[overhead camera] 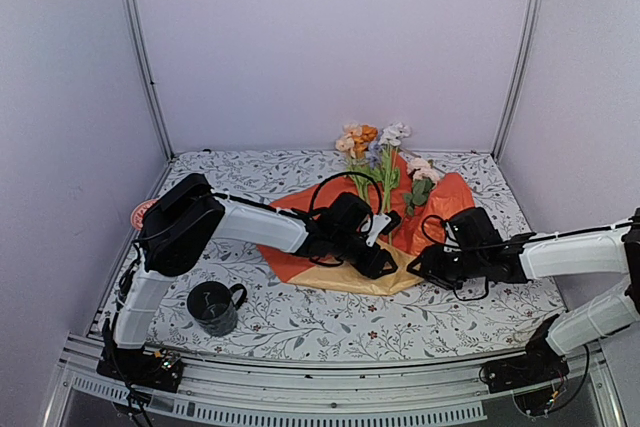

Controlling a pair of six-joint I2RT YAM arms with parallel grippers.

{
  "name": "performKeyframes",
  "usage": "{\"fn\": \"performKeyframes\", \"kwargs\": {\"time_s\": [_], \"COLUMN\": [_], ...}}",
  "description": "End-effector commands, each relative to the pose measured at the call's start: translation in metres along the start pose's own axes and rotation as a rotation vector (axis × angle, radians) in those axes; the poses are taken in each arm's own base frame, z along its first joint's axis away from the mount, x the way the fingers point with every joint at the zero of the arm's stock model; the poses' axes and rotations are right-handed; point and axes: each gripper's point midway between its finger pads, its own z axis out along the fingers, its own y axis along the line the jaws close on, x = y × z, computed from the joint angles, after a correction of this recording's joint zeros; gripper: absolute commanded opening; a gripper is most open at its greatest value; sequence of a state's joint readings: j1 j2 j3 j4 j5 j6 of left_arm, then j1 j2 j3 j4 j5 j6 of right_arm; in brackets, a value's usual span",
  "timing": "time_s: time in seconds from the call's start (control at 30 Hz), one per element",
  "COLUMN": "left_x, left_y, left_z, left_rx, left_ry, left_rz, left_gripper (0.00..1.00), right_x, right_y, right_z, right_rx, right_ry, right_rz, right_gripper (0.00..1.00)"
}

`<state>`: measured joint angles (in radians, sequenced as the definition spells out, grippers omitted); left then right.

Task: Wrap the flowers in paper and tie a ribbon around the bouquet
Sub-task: Fold the one-fourth-folded wrapping paper at the center of the board.

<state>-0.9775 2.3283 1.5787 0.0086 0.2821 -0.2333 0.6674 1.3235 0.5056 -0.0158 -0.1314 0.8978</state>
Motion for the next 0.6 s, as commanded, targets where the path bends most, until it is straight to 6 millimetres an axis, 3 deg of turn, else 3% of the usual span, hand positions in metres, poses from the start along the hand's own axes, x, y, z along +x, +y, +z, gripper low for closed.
{"fn": "performKeyframes", "kwargs": {"time_s": [0.0, 0.03, 0.17, 0.3, 0.4, 0.57], "left_x": [0.089, 0.089, 0.091, 0.092, 0.092, 0.091], "left_y": [0.063, 0.063, 0.064, 0.064, 0.064, 0.065], "left_z": [0.009, 0.009, 0.010, 0.010, 0.010, 0.009], "left_rx": [-0.158, -0.157, -0.159, -0.160, -0.162, -0.168], "left_ry": [0.233, 0.234, 0.238, 0.242, 0.242, 0.241], "left_rz": [-0.114, -0.115, -0.114, -0.112, -0.111, -0.108], "left_gripper": [0.53, 0.53, 0.53, 0.53, 0.53, 0.53], "right_x": [-0.001, -0.001, -0.010, -0.031, -0.043, -0.045], "right_y": [-0.009, -0.009, 0.006, 0.062, 0.082, 0.101], "right_z": [-0.006, -0.008, -0.025, -0.055, -0.075, -0.086], "right_rx": [0.022, 0.018, -0.056, -0.275, -0.349, -0.461], "right_ry": [-0.047, -0.050, -0.104, -0.196, -0.286, -0.323], "right_rz": [0.072, 0.078, 0.041, -0.147, -0.257, -0.301], "right_gripper": [0.44, 0.46, 0.69, 0.84, 0.92, 0.94]}}
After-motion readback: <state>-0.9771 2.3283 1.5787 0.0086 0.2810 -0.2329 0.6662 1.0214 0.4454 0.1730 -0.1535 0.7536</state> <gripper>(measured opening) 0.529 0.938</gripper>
